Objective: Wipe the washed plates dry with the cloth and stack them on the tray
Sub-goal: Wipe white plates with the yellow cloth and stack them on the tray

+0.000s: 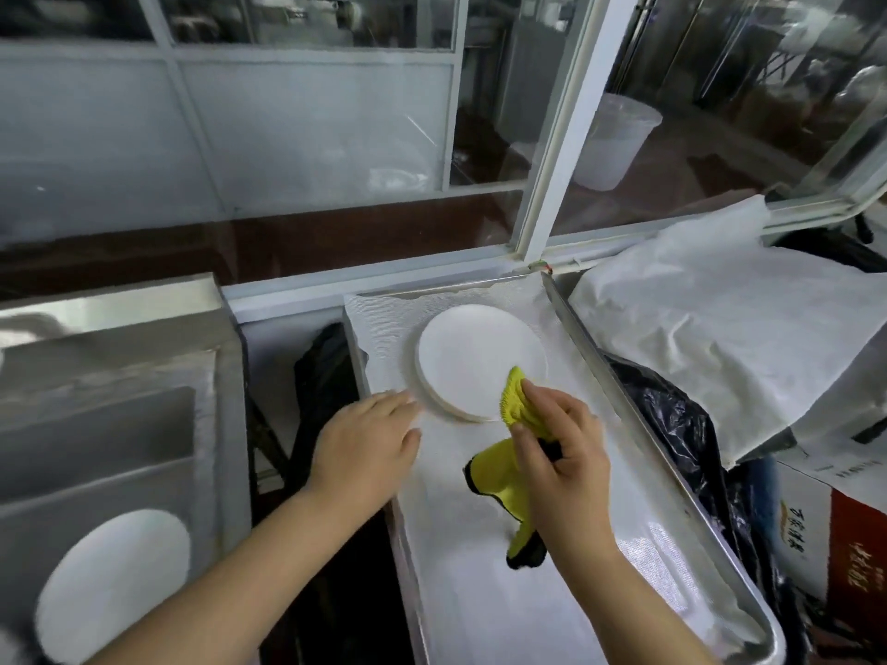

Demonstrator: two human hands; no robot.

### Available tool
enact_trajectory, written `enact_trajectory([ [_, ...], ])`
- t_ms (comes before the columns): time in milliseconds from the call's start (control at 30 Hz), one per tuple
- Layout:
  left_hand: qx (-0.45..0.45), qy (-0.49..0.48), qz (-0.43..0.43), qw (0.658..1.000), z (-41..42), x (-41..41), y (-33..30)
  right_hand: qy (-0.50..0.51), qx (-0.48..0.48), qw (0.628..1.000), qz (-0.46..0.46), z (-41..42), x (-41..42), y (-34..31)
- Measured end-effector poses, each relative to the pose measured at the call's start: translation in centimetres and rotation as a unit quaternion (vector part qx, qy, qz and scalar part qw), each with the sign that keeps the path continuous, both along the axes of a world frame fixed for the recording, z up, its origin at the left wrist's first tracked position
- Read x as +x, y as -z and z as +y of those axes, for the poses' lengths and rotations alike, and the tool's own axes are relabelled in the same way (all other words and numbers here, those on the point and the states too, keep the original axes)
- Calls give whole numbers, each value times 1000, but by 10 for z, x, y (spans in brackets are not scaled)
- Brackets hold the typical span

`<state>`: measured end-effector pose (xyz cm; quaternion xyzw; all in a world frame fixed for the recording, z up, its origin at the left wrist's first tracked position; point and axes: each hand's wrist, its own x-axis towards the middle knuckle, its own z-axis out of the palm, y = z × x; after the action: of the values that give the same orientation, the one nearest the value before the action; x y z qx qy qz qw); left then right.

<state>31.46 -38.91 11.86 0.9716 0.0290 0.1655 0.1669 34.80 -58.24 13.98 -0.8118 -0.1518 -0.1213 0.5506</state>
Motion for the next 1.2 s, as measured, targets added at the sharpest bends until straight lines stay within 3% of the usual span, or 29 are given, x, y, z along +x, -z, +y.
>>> enact_trajectory([
  [167,-65,-156,62,984,96,-105,-1,-83,13,995,-55,83,-40,-37],
  [300,-89,-293,170,937,177,-194,25,-145,39,988,-44,159,-87,-50],
  [433,-76,-335,293,893,245,-268,64,-195,18,980,-32,230,-137,-35],
  [533,-118,-347,331,870,284,-303,100,-194,-2,981,-25,275,-169,-9],
  [800,-193,-362,362,837,357,-298,207,-194,-22,980,32,352,-226,93],
  [1200,-151,-407,353,829,389,-282,289,-150,-87,980,94,380,-236,178],
])
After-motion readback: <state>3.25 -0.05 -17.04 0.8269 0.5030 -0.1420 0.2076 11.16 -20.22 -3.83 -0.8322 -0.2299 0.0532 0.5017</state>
